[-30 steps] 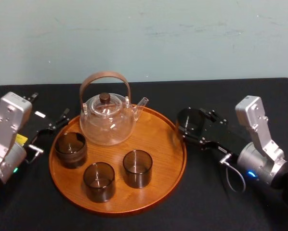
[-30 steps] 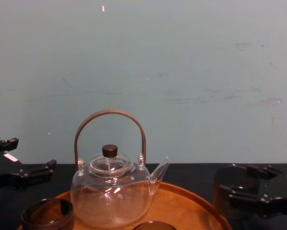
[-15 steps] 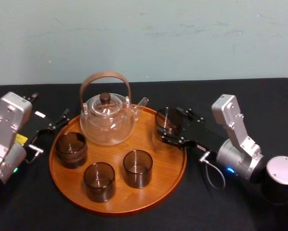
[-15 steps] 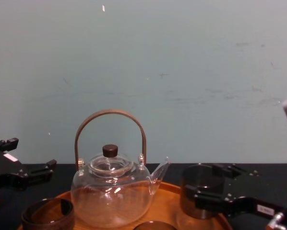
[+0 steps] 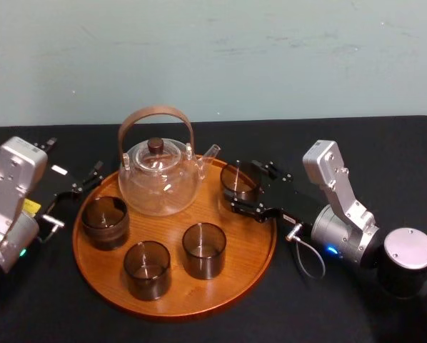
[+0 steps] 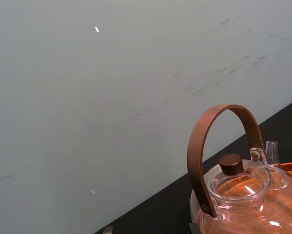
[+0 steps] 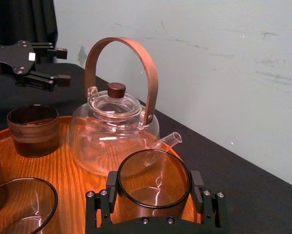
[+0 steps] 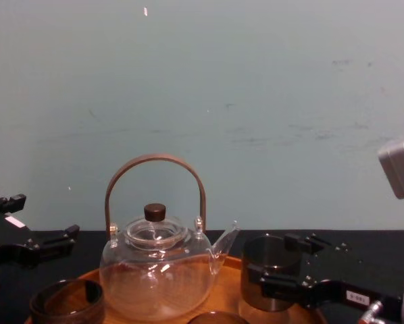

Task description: Pick up the glass from the table and place it on the tray.

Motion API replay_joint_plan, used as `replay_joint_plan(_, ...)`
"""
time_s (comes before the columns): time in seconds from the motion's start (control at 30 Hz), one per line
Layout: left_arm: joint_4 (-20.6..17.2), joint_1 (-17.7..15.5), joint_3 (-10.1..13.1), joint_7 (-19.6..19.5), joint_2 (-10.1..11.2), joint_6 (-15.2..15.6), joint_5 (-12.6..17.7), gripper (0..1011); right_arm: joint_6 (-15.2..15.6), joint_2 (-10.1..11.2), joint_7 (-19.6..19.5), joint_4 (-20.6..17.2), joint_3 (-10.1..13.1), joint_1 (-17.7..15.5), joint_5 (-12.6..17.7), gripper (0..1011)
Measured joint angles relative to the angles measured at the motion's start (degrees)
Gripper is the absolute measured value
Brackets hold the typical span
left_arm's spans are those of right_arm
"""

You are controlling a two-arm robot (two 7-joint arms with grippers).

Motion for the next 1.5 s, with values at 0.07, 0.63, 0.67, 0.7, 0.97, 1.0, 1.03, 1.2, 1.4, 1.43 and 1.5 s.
replay_joint_plan(0.07,0.0,0.0,0.0,0.0,0.0,0.0,0.0,1001,-0.1,0.0,0.0,0.4,0.0,0.2,0.0,904)
replay_joint_plan(0.63,0.0,0.0,0.0,0.0,0.0,0.0,0.0,1001,-1.4,-0.9,0.0,3.7,-0.5,1.4,-0.1,904)
replay_joint_plan(0.67,0.0,0.0,0.0,0.0,0.0,0.0,0.0,1001,-1.4,-0.9,0.0,3.7,-0.5,1.4,-0.1,904)
replay_joint_plan(0.7,0.0,0.0,0.0,0.0,0.0,0.0,0.0,1001,-1.4,-0.9,0.0,3.7,-0.5,1.4,-0.1,904)
replay_joint_plan(0.97,0.0,0.0,0.0,0.0,0.0,0.0,0.0,1001,-1.3,-0.9,0.0,3.6,-0.4,1.4,-0.1,904)
replay_joint_plan(1.0,0.0,0.0,0.0,0.0,0.0,0.0,0.0,1001,-1.3,-0.9,0.0,3.6,-0.4,1.4,-0.1,905)
replay_joint_plan(1.03,0.0,0.0,0.0,0.0,0.0,0.0,0.0,1001,-1.3,-0.9,-0.1,3.5,-0.4,1.4,-0.1,918)
replay_joint_plan(1.2,0.0,0.0,0.0,0.0,0.0,0.0,0.0,1001,-1.3,-0.8,-0.1,3.5,-0.4,1.3,-0.1,1004)
replay_joint_plan(1.4,0.0,0.0,0.0,0.0,0.0,0.0,0.0,1001,-1.3,-0.8,0.0,3.4,-0.3,1.3,0.0,1004)
replay_joint_plan(1.43,0.0,0.0,0.0,0.0,0.0,0.0,0.0,1001,-1.2,-0.8,0.0,3.3,-0.2,1.2,0.1,1004)
replay_joint_plan(1.5,0.0,0.0,0.0,0.0,0.0,0.0,0.0,1001,-1.0,-0.6,0.1,2.7,0.1,0.9,0.6,1004)
